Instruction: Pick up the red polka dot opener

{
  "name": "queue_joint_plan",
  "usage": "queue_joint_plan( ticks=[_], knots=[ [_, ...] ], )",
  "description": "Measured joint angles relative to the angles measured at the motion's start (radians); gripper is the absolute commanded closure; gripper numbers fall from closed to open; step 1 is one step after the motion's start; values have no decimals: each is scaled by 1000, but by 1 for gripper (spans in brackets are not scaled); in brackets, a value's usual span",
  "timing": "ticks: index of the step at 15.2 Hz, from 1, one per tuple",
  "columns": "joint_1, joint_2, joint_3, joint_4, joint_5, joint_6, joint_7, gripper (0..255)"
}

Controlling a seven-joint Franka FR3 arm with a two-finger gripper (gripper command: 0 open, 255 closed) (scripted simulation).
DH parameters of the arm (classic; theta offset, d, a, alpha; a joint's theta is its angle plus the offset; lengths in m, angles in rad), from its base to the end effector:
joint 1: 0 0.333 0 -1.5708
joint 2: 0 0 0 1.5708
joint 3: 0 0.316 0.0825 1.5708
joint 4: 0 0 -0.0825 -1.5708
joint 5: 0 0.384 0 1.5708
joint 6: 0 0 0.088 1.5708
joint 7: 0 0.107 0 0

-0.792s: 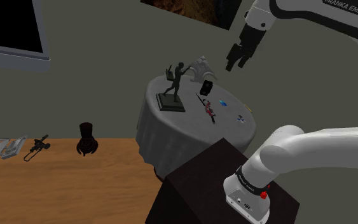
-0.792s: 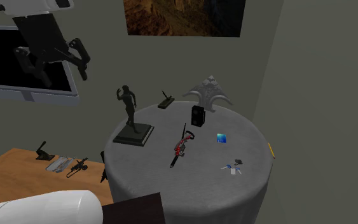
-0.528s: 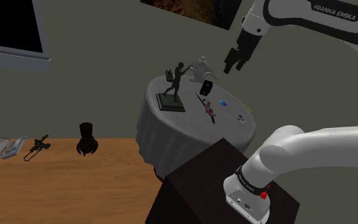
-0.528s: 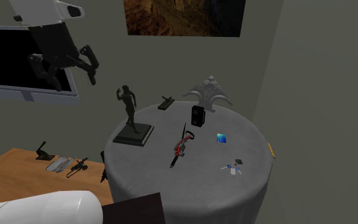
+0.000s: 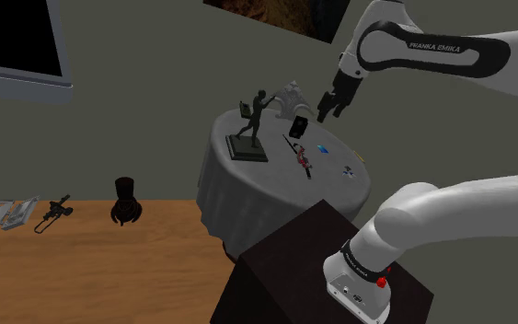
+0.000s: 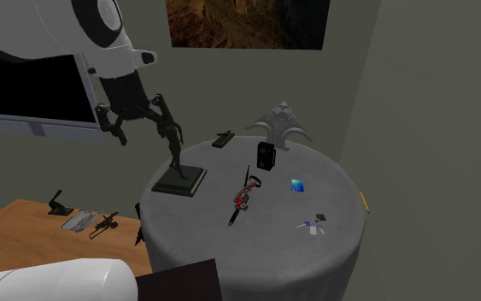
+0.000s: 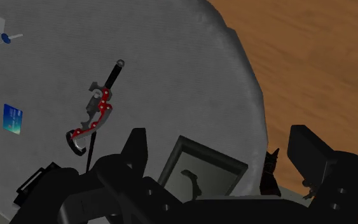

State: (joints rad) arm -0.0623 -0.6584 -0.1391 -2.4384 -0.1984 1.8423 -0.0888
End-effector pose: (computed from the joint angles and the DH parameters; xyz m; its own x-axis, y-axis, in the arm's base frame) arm 0.3495 -0.0940 0.5309 0.9983 -0.0359 0.0469 -0.0410 -0.9927 0.1133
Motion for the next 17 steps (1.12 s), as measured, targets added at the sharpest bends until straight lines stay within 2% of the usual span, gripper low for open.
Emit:
queue_joint_plan(
  ticks=[10, 14, 17],
  knots=[
    [-45, 253, -150, -56, -47, 326, -95, 0],
    [-56, 378, -208, -43, -36, 443, -147, 0],
    [-58, 503, -251, -4, 0, 532, -202, 0]
  ],
)
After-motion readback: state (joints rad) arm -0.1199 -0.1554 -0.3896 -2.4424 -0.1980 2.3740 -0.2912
